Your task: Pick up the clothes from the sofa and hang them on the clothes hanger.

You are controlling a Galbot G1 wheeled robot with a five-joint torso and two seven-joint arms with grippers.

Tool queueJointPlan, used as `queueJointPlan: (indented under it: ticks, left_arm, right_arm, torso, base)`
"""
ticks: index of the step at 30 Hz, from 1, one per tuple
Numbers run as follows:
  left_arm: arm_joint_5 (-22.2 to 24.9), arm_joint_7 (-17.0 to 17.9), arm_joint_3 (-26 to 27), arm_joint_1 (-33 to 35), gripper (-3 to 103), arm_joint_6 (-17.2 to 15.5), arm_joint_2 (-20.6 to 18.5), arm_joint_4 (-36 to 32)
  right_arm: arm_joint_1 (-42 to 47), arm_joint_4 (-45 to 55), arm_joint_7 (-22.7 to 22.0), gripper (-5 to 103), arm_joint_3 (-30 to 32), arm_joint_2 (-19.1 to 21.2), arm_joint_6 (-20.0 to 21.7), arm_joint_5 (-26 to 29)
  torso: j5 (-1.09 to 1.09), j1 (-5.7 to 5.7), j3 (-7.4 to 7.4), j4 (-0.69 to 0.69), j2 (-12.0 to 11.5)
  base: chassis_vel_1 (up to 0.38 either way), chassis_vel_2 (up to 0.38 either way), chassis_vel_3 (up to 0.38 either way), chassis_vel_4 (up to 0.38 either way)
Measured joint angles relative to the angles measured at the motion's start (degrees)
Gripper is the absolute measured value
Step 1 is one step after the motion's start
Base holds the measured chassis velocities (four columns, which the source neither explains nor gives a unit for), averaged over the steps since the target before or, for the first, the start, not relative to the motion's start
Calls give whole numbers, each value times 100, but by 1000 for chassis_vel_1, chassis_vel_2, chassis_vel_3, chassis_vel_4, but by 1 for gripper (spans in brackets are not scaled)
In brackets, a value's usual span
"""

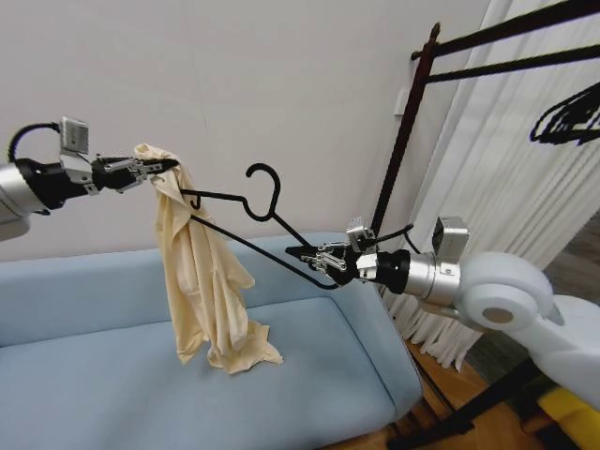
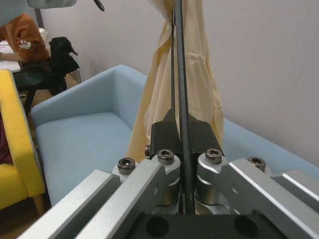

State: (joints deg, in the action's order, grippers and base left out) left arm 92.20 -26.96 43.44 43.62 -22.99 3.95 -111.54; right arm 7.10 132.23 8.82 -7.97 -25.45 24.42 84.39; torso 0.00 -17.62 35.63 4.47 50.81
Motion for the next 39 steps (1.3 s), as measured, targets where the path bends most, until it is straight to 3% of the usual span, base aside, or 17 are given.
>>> queueJointPlan:
  ticks: [5,15,28,33,39]
  left_arm:
    - [13,17,74,1,1,-31,8,-123]
    - [8,59,120,19,1,-42,135,6]
    - [-44,-30,61,26,1,-8,214,208]
    - [-51,-40,16,24,1,10,219,215]
    - [-72,-27,-41,12,1,16,233,191]
  right_arm:
    - [-634,-361,-217,1,-378,-183,195,-1]
    - [295,-200,-175,1,3,441,129,-352]
    - [97,-428,-168,1,-5,709,101,-445]
    - [-53,-421,-370,1,-70,606,181,-411]
    - [-237,-173,-701,1,-206,195,266,-261]
  torso:
    - [-3,0,0,-4,0]
    - [1,0,0,2,0]
    - [0,0,0,-1,0]
    - [0,0,0,0,0]
    - [-1,0,0,-2,0]
  base:
    - [0,0,0,0]
    - [0,0,0,0]
    - [0,0,0,0]
    - [0,0,0,0]
    - [0,0,0,0]
